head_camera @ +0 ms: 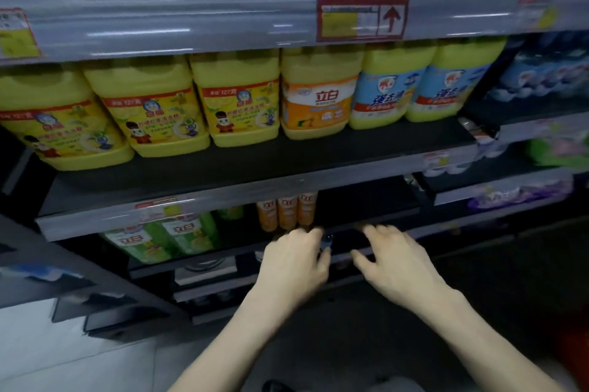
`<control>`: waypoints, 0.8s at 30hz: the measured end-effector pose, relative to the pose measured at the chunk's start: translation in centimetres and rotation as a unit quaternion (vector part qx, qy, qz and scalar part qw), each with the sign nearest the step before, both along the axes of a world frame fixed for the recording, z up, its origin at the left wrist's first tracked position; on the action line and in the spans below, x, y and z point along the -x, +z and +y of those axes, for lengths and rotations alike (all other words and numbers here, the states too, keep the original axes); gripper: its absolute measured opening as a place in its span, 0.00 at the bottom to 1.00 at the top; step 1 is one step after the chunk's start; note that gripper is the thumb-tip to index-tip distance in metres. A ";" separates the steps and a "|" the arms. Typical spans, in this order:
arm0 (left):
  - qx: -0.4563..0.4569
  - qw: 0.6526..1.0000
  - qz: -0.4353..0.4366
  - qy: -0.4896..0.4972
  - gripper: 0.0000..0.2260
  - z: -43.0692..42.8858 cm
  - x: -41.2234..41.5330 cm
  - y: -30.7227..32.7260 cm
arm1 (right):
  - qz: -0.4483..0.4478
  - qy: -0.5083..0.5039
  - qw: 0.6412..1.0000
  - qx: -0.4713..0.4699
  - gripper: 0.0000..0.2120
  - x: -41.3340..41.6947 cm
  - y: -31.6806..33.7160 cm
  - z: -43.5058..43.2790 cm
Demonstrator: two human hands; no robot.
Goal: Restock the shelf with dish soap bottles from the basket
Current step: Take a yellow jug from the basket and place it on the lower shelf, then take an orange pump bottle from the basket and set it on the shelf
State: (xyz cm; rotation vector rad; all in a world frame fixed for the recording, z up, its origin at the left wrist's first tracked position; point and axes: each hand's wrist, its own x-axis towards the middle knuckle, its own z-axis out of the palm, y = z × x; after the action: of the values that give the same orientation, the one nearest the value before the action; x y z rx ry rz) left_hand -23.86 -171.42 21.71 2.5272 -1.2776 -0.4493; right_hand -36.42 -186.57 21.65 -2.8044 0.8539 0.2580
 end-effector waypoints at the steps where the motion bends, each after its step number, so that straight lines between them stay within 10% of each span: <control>1: 0.002 1.000 0.006 -0.006 0.15 -0.9 0.8 -0.3 | -0.003 -0.007 1.000 -0.011 0.23 1.0 -0.3 -0.6; 24: -0.206 0.933 0.047 -0.291 0.20 -34.9 34.5 -6.8 | 0.024 -0.327 0.934 -0.144 0.24 40.3 -7.5 -23.2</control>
State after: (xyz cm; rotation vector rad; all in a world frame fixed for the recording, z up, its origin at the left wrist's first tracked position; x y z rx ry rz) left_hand -58.39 -206.33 14.94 2.3365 -2.0756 -1.0452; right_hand -76.67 -209.74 14.13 -2.1082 1.5512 0.3072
